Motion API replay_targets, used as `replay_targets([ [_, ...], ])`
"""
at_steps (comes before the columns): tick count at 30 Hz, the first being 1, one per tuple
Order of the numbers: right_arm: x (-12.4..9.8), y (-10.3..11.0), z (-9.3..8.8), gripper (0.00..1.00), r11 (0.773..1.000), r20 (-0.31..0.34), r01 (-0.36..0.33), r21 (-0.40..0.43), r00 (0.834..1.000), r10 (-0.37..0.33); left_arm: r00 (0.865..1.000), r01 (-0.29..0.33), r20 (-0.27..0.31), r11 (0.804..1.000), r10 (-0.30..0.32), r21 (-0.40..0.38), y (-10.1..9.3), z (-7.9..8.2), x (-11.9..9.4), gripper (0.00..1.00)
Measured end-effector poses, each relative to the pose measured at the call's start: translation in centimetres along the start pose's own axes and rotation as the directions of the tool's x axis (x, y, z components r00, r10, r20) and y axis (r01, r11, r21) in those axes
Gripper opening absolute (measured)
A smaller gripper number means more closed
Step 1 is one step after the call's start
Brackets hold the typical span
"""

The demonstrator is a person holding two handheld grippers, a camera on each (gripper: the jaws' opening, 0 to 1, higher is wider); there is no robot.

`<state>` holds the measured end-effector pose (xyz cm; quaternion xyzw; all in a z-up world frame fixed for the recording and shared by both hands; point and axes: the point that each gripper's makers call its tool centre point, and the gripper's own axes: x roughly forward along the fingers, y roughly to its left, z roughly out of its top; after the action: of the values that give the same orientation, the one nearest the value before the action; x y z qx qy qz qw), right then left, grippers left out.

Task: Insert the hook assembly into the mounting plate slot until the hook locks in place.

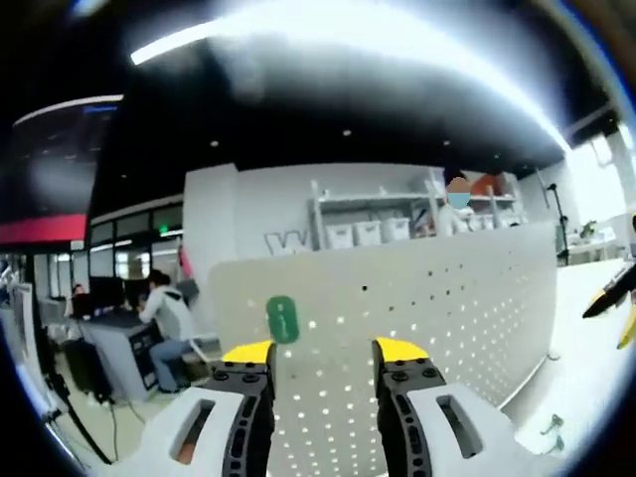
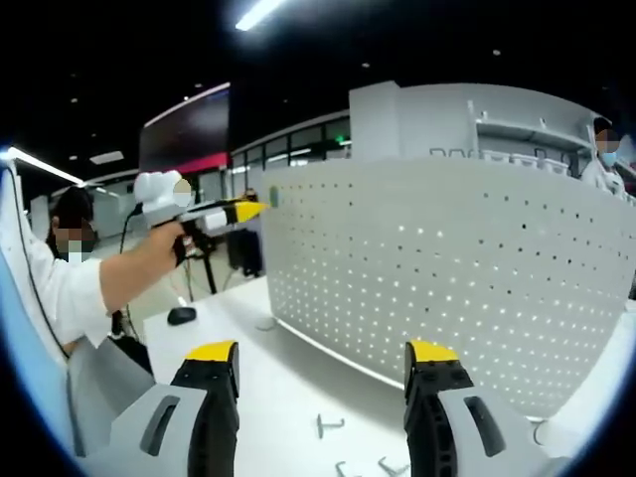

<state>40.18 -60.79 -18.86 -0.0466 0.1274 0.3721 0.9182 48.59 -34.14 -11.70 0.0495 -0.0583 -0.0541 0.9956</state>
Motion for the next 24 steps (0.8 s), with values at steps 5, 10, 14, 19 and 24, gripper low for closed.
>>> replay_targets([
  [5,-0.6,-1.2,-0.2,0.67,1.0,0.0,0.025,0.007,1.0,-0.025,1.0,0.02,0.0,1.0,-0.02,-0.024,-0.8,-0.2,-1.5,0.4],
  [10,-0.8,-1.8,-0.5,0.67,0.999,-0.009,0.039,0.008,0.999,-0.039,0.999,0.042,-0.01,0.998,-0.042,-0.05,-1.8,-0.6,-2.8,0.4],
  [14,-0.8,-2.1,-0.9,0.66,0.999,-0.02,0.044,0.011,0.999,-0.043,0.998,0.062,-0.015,0.996,-0.063,-0.056,-3.0,-0.9,-4.0,0.4],
  [19,-0.7,-2.2,-1.9,0.66,0.999,-0.036,0.044,0.02,0.998,-0.043,0.995,0.089,-0.028,0.993,-0.091,-0.073,-4.1,-1.8,-5.2,0.4],
  [24,-0.6,-2.5,-3.4,0.66,0.998,-0.063,0.045,0.041,0.997,-0.043,0.992,0.109,-0.052,0.989,-0.114,-0.096,-5.4,-3.0,-6.6,0.39],
])
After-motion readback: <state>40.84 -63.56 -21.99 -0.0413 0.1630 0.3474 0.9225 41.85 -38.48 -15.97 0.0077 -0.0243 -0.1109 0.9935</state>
